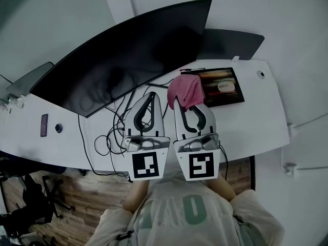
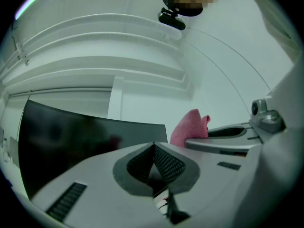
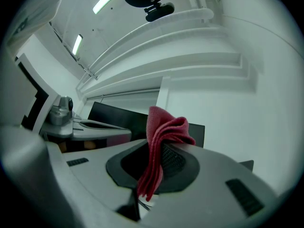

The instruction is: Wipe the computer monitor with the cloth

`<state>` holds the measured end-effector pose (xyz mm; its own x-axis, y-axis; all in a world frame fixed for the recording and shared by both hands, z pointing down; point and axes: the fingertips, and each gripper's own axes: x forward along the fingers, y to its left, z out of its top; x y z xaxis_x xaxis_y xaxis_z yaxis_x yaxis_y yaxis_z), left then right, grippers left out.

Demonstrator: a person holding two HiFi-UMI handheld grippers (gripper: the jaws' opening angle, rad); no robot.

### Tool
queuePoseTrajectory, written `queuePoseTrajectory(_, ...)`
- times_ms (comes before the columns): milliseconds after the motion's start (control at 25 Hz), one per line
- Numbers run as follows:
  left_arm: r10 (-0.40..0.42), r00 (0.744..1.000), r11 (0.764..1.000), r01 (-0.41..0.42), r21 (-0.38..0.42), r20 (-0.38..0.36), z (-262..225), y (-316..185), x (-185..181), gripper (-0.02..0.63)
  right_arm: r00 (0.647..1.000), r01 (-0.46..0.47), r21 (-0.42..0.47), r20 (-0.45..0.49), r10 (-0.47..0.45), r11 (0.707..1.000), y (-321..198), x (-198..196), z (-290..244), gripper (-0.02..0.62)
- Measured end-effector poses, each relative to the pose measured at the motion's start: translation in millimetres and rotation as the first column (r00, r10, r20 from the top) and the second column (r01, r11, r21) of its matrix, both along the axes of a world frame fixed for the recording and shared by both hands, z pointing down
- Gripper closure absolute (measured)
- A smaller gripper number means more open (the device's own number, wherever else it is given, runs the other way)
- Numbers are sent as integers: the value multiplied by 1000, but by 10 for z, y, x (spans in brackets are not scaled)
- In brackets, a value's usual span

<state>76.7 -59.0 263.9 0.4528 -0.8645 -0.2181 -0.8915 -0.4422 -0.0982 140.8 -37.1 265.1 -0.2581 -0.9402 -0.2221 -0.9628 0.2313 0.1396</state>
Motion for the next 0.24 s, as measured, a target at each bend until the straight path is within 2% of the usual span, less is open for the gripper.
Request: queuePoseTrajectory(240, -13, 1000, 1000, 13, 10, -5, -37, -4, -35, 592, 1000, 15, 7, -14, -15, 1000, -2, -43, 4, 545)
